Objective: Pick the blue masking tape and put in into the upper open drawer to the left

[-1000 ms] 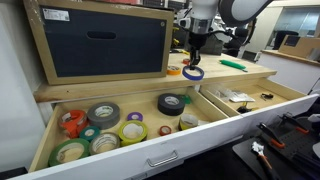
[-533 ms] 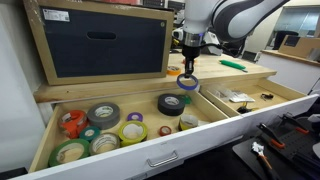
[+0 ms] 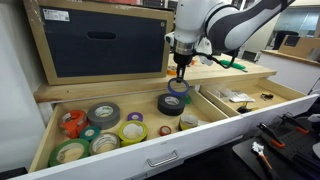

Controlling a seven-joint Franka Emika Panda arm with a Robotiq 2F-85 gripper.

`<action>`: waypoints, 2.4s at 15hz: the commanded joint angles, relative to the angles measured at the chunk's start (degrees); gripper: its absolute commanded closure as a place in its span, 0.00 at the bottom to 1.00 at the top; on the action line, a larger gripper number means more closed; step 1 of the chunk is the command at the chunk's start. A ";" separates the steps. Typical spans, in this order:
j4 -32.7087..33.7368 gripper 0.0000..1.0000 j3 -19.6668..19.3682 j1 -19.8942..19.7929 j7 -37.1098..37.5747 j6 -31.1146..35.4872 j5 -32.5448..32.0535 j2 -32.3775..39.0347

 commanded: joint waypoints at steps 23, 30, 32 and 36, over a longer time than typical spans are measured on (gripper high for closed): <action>16.92 0.97 -4.04 6.24 -0.13 0.22 12.29 17.59; 21.29 0.97 -4.71 8.73 -1.38 2.60 16.75 24.58; 22.04 0.97 -5.84 9.79 -1.04 2.21 16.93 25.58; 21.92 0.97 -8.18 10.27 -0.68 2.13 17.71 26.09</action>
